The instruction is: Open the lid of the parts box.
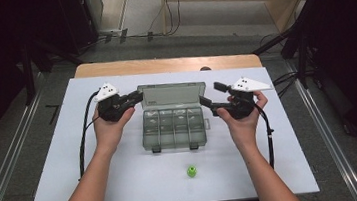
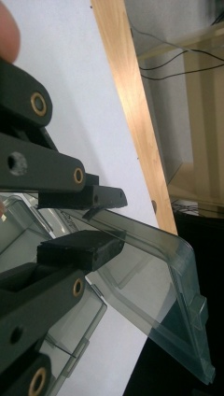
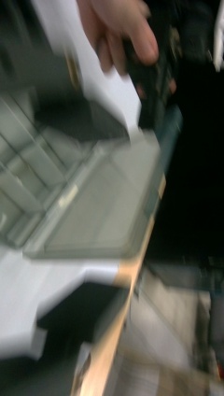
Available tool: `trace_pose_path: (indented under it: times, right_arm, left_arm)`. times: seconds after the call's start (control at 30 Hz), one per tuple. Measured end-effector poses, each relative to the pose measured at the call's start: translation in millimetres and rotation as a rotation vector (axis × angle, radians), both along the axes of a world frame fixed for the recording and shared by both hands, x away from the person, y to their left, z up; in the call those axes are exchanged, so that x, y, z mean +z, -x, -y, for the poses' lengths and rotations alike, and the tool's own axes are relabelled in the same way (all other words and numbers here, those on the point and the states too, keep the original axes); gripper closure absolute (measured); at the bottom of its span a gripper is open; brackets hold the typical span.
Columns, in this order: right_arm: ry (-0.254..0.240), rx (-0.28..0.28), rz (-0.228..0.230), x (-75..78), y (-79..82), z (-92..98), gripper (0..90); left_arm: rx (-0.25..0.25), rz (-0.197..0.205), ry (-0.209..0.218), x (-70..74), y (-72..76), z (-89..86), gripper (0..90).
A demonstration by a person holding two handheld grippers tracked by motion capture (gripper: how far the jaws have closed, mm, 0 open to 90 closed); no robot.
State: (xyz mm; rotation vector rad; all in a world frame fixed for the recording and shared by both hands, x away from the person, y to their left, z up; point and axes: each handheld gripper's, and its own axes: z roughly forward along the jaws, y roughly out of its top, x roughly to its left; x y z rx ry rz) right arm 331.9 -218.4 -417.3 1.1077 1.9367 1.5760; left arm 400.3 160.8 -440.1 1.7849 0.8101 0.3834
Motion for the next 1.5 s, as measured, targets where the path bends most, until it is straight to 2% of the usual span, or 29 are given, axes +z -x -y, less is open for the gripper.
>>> trace_pose_path:
  times: [0.07, 0.1, 0.2, 0.27, 0.4, 0.47, 0.5, 0.53, 0.57, 0.6, 0.63, 0.67, 0.7, 0.73, 0.77, 0.83, 0.87, 1.0, 1.07, 1.27, 1.33, 1.37, 1.5]
  right_arm:
    - [-0.034, -0.023, -0.005, -1.5, -3.9, 5.5, 0.0]
    - [-0.047, -0.036, -0.017, -3.2, -5.6, 7.5, 0.0]
    - [-0.076, -0.027, -0.090, -13.0, -16.4, 12.6, 0.0]
    - [-0.066, -0.056, -0.132, -20.9, -22.4, 12.3, 0.0]
    - [-0.035, -0.093, -0.145, -32.3, -32.5, 7.2, 1.9]
    - [-0.017, -0.113, -0.135, -34.9, -34.8, 2.3, 13.0]
    - [-0.010, -0.110, -0.130, -35.9, -35.6, -0.4, 21.9]
    - [-0.013, -0.093, -0.124, -36.8, -35.6, -3.1, 39.8]
    - [-0.024, -0.076, -0.116, -37.0, -35.4, -5.5, 47.2]
    - [-0.024, -0.076, -0.116, -37.0, -35.4, -5.5, 47.2]
    - [0.021, -0.133, -0.126, -36.0, -36.6, -12.1, 54.2]
    - [0.021, -0.133, -0.126, -36.0, -36.6, -12.1, 54.2]
    - [0.026, -0.185, -0.147, -36.7, -38.4, -15.9, 59.6]
    - [0.026, -0.185, -0.147, -36.7, -38.4, -15.9, 59.6]
    - [0.007, -0.187, -0.141, -38.1, -39.9, -17.3, 71.8]
    - [0.018, -0.188, -0.118, -39.6, -40.7, -19.5, 80.2]
    - [0.039, -0.204, -0.107, -40.2, -40.8, -20.5, 81.6]
    - [0.064, -0.231, -0.090, -40.4, -41.3, -23.7, 83.0]
    - [0.080, -0.243, -0.084, -40.1, -41.6, -26.1, 83.3]
    - [0.074, -0.253, -0.088, -41.4, -45.9, -26.7, 83.3]
    - [0.076, -0.252, -0.095, -40.9, -48.4, -27.1, 83.3]
    - [0.071, -0.255, -0.102, -40.8, -49.4, -27.0, 83.2]
    - [0.055, -0.255, -0.109, -41.8, -51.2, -26.5, 83.2]
  left_arm:
    - [0.003, -0.002, -0.001, -0.3, -0.9, 0.0, 76.4]
    - [0.010, -0.013, 0.015, -0.7, -1.6, 0.2, 76.4]
    - [0.016, -0.018, 0.023, -1.0, -2.6, 0.5, 76.6]
    - [0.018, -0.023, 0.027, -1.0, -3.4, 0.1, 76.5]
    - [0.022, -0.028, 0.044, -2.4, -4.8, -0.1, 76.3]
    - [0.030, -0.023, 0.043, -2.8, -5.0, 1.1, 76.3]
    - [0.035, -0.021, 0.034, -2.9, -4.7, 2.1, 76.3]
    - [0.040, -0.019, 0.028, -3.1, -4.5, 2.9, 76.4]
    - [0.046, -0.019, 0.022, -3.6, -4.5, 4.2, 76.3]
    - [0.046, -0.019, 0.022, -3.6, -4.5, 4.2, 76.2]
    - [0.047, -0.018, 0.022, -3.8, -4.7, 4.3, 76.2]
    - [0.047, -0.020, 0.025, -4.2, -5.0, 4.3, 76.2]
    - [0.044, -0.016, 0.028, -5.2, -5.9, 4.1, 76.1]
    - [0.044, -0.016, 0.028, -5.2, -5.9, 4.1, 75.6]
    - [0.044, -0.016, 0.033, -6.0, -6.5, 4.5, 75.4]
    - [0.062, -0.020, 0.051, -7.3, -8.0, 6.4, 75.3]
    - [0.062, -0.020, 0.051, -7.3, -8.0, 6.4, 75.4]
    - [0.065, -0.026, 0.058, -10.5, -10.9, 6.4, 75.8]
    - [0.067, -0.045, 0.053, -14.2, -14.0, 4.6, 77.5]
    - [0.094, -0.096, 0.034, -30.5, -21.0, 9.3, 76.6]
    - [0.101, -0.109, 0.050, -35.0, -22.6, 9.3, 76.7]
    - [0.100, -0.118, 0.081, -37.7, -23.7, 8.3, 76.6]
    - [0.098, -0.132, 0.088, -40.6, -24.8, 7.6, 76.4]
